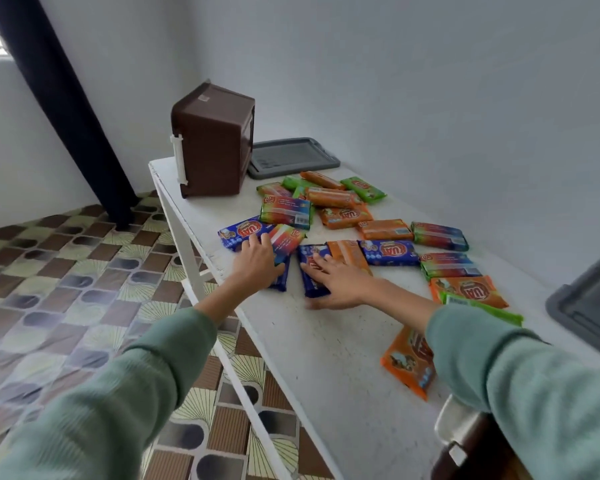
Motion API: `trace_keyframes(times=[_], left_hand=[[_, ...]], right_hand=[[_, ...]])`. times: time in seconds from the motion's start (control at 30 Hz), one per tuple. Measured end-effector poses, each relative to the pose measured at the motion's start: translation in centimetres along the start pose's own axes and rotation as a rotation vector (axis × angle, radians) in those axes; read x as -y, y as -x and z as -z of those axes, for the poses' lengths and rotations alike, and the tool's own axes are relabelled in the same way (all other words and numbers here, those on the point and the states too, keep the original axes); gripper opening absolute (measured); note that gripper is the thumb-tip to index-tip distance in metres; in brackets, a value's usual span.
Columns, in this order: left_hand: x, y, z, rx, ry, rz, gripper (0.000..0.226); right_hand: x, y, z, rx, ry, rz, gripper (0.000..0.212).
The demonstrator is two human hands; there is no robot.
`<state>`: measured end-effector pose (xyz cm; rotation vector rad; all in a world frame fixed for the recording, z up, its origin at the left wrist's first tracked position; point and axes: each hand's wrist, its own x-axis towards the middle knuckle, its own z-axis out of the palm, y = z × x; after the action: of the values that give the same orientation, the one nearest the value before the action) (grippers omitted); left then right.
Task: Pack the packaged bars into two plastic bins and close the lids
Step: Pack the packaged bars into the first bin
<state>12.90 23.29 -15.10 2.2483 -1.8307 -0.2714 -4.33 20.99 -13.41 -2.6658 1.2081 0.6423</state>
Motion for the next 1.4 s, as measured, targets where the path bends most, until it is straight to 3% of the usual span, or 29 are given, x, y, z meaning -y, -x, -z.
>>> trace_keyframes(times=[0.13, 0.27, 0.53, 0.67, 0.83, 0.97, 1.2, 1.4], left_hand=[[0.6, -0.2, 1.2, 0.165, -0.143, 0.001, 0.071], [0.8, -1.1, 1.9, 0.207, -0.079, -0.011, 0.083], [-0.4, -1.0, 1.3, 0.185, 0.050, -0.009, 0.066], [-0.8, -1.1, 1.5, 0.179, -0.030, -0.011, 0.062], [-1.0, -1.0, 2.1, 0.249, -0.137, -0.008, 0.072], [-0.6, -0.8, 2.2, 0.195, -0.197, -0.072, 0.077], [-0.8, 0.0, 3.7, 0.050, -0.073, -0.123, 0.072], [-6.5, 0.8, 7.0, 0.018, 0.037, -0.355, 0.073]], right_hand=[[0.1, 1.9, 0.8, 0.058, -0.029, 0.035, 0.084], [1.2, 1.2, 1.7, -0.138, -0.216, -0.062, 0.056], [3.0, -1.4, -0.4, -0.174, -0.111, -0.324, 0.071], [2.5, -0.7, -0.6, -0.134, -0.037, -0.248, 0.069], [2.9, 1.7, -1.3, -0.120, -0.122, -0.125, 0.069], [2.9, 1.8, -1.0, -0.192, -0.261, -0.140, 0.069], [1.0, 3.5, 1.8, -0.286, -0.334, -0.154, 0.068], [-1.7, 9.7, 5.1, -0.450, -0.372, -0.227, 0.069]])
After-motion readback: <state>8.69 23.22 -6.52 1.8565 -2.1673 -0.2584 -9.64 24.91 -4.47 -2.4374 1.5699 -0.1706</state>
